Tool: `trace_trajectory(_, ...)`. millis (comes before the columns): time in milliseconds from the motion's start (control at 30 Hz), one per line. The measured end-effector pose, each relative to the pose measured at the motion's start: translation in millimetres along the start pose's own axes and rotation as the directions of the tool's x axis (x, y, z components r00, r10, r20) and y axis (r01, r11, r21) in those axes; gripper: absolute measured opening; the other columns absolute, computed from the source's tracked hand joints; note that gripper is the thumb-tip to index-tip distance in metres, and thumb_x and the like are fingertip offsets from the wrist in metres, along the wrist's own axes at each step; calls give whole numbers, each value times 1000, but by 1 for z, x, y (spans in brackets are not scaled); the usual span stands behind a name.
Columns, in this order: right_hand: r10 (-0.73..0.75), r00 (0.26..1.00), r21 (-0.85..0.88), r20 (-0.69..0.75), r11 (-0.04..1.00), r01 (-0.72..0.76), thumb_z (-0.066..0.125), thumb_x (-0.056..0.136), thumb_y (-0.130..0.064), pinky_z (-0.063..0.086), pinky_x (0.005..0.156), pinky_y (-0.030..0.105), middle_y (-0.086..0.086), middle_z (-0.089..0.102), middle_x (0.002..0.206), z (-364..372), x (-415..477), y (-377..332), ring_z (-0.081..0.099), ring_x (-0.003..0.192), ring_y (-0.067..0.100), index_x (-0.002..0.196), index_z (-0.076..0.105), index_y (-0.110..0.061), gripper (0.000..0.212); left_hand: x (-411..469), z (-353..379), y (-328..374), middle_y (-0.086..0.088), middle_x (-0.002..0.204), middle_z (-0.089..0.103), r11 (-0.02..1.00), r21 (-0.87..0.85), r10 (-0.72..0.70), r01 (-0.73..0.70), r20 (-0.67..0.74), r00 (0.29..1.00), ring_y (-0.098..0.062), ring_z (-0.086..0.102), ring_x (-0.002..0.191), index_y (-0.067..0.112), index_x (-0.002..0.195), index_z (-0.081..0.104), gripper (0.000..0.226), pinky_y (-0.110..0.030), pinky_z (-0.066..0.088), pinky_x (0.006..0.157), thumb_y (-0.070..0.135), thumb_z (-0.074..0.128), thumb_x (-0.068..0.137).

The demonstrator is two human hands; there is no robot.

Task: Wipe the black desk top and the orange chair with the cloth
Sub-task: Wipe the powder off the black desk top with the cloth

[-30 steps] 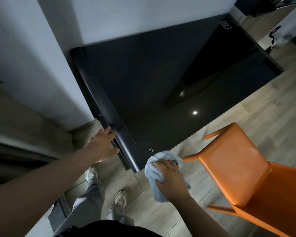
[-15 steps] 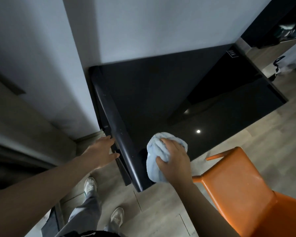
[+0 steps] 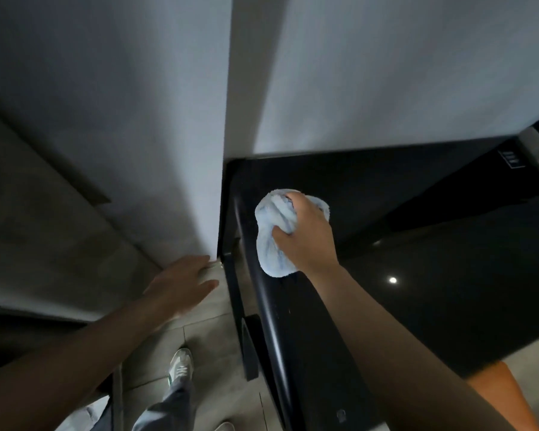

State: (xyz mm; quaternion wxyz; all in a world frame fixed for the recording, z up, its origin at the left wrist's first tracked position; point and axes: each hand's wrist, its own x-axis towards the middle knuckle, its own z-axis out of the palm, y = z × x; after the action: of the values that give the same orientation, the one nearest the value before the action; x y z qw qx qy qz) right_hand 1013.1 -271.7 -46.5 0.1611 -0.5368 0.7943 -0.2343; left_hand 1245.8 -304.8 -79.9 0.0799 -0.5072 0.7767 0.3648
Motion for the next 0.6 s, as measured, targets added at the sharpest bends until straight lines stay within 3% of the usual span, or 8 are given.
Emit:
trace_trajectory(133, -172, 983, -389, 56, 903, 180, 45, 82, -12, 40, 66, 31, 0, 61, 104, 33, 76, -5, 60, 93, 19, 112, 57, -15, 32, 31, -9, -18, -1, 141, 50, 988, -134, -82, 77, -31, 996, -19, 48, 127, 20, 140, 47, 57, -29, 36, 107, 36, 65, 88)
trace_trajectory(300, -89, 994, -189, -61, 979, 76, 51, 81, -24, 44, 97, 34, -1, 62, 116, 68, 137, 2, 58, 106, 18, 122, 54, -22, 41, 61, -13, -33, -6, 139, 52, 983, -154, -102, 97, -24, 995, -22, 49, 126, 14, 136, 51, 53, -29, 37, 105, 32, 67, 88)
trace_trajectory(433, -89, 994, -156, -70, 985, 77, 51, 85, -25, 41, 100, 40, 5, 62, 117, 84, 167, -5, 58, 106, 26, 124, 54, -20, 39, 75, -11, -47, -7, 130, 58, 988, -135, -71, 72, 15, 997, -22, 53, 119, 12, 130, 56, 53, -29, 40, 100, 39, 67, 86)
trace_trajectory(533, -65, 998, -146, -27, 987, 60, 55, 86, -25, 39, 99, 41, 9, 61, 120, 100, 180, -3, 57, 108, 32, 124, 55, -16, 39, 80, -8, -54, -5, 133, 58, 986, -146, -76, 76, 7, 997, -20, 53, 122, 13, 131, 57, 78, -31, 40, 103, 61, 52, 70)
trace_trajectory(600, -79, 997, -182, -7, 980, 76, 53, 86, -28, 38, 98, 39, 8, 62, 118, 111, 185, 1, 56, 109, 31, 122, 56, -16, 38, 84, -4, -58, -5, 135, 57, 985, -156, -75, 77, 15, 997, -19, 53, 123, 14, 133, 56, 85, -31, 40, 104, 65, 47, 65)
